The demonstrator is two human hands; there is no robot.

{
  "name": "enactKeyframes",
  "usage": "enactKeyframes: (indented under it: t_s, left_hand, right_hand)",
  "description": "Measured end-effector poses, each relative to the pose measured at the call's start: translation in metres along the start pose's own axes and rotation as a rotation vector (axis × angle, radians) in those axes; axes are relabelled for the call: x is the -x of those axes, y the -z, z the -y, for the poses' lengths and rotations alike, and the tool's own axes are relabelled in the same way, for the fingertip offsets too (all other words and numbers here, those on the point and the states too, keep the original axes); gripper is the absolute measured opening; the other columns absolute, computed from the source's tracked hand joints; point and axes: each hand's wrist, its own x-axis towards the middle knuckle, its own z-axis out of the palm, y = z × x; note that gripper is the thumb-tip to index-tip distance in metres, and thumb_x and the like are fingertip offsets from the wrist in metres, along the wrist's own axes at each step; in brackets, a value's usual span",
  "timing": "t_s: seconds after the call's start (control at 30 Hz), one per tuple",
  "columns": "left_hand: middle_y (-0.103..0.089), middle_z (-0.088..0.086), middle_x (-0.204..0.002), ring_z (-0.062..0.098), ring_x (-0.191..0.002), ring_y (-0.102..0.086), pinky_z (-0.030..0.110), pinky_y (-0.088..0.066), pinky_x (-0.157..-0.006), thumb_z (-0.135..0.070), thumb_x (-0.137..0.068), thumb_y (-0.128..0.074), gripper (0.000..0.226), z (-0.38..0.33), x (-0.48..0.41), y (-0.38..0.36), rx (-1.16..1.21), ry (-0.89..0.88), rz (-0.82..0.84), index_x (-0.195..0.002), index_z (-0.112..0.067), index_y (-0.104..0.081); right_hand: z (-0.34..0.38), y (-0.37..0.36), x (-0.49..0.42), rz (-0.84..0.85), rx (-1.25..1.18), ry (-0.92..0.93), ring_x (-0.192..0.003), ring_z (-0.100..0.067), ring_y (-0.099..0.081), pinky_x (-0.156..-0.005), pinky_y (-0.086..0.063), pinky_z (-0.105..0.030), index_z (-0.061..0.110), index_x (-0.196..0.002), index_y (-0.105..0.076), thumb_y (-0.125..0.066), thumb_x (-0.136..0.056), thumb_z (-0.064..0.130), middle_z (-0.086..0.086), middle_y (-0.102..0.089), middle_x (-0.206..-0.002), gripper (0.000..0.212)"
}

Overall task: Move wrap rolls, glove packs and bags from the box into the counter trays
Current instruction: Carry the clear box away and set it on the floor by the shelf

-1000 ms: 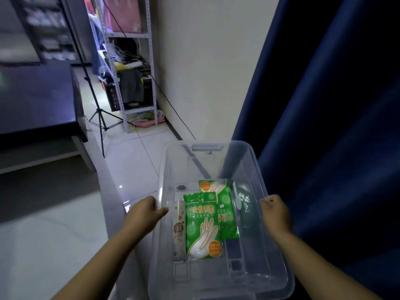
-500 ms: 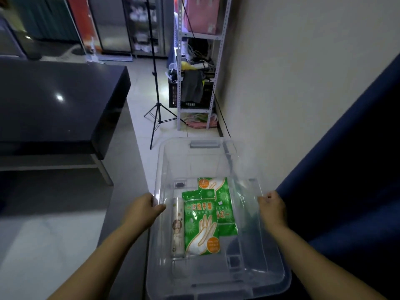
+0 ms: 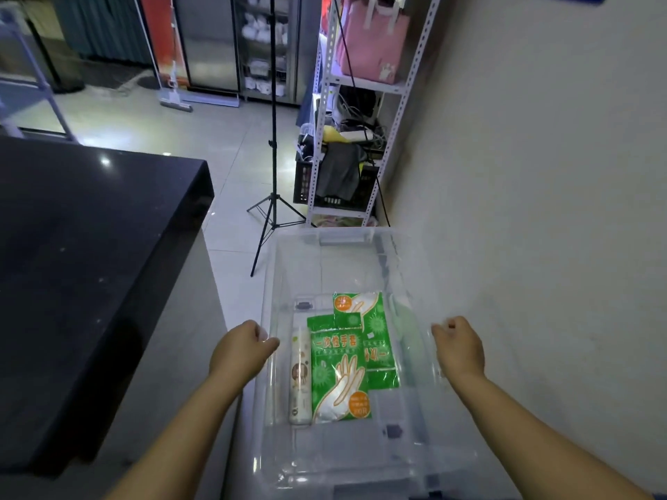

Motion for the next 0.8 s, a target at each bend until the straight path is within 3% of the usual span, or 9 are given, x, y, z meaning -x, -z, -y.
enactKeyframes:
  t_s: [0.1,0.4,0.6,0.8]
  left_hand:
    - [-0.059,0.001,-0.068,0.015,-0.059,-0.052,0.024,-0.034,-0.05,-0.028,-0.078,-0.06,0.018,-0.011,-0.035,0.0,0.015,0.017,-0.012,-0.068,-0.016,-0.05]
    - [-0.061,0.0,-0.069,0.014,-0.06,-0.054,0.025,-0.035,-0.05,-0.028,-0.078,-0.06,0.018,-0.048,-0.165,-0.009,0.001,0.137,-0.113,-0.068,-0.018,-0.05]
    - [-0.061,0.002,-0.068,0.016,-0.06,-0.055,0.027,-0.038,-0.051,-0.026,-0.079,-0.061,0.017,-0.088,-0.244,-0.005,-0.005,0.245,-0.234,-0.069,-0.015,-0.052]
    - [-0.058,0.0,-0.065,0.017,-0.06,-0.052,0.026,-0.036,-0.053,-0.021,-0.077,-0.057,0.014,-0.108,-0.312,0.009,0.042,0.396,-0.338,-0.066,-0.016,-0.049]
  right_hand:
    - [0.015,-0.017,-0.037,0.011,-0.001,0.026,-0.069,-0.025,-0.052,-0.06,-0.036,-0.031,0.011,-0.079,-0.052,-0.057,-0.087,0.02,-0.006,-0.057,-0.075,0.013]
    - [0.068,-0.099,-0.188,0.186,-0.037,0.077,-0.064,-0.022,-0.05,-0.059,-0.039,-0.032,0.008,-0.077,-0.05,-0.054,-0.087,0.019,-0.005,-0.054,-0.069,0.016]
    - [0.132,-0.143,-0.297,0.306,-0.063,0.168,-0.061,-0.021,-0.049,-0.053,-0.035,-0.029,0.013,-0.071,-0.047,-0.055,-0.086,0.017,-0.007,-0.054,-0.07,0.017]
    - [0.204,-0.197,-0.374,0.384,-0.03,0.3,-0.062,-0.022,-0.049,-0.053,-0.034,-0.03,0.01,-0.078,-0.052,-0.054,-0.086,0.02,-0.004,-0.054,-0.07,0.013]
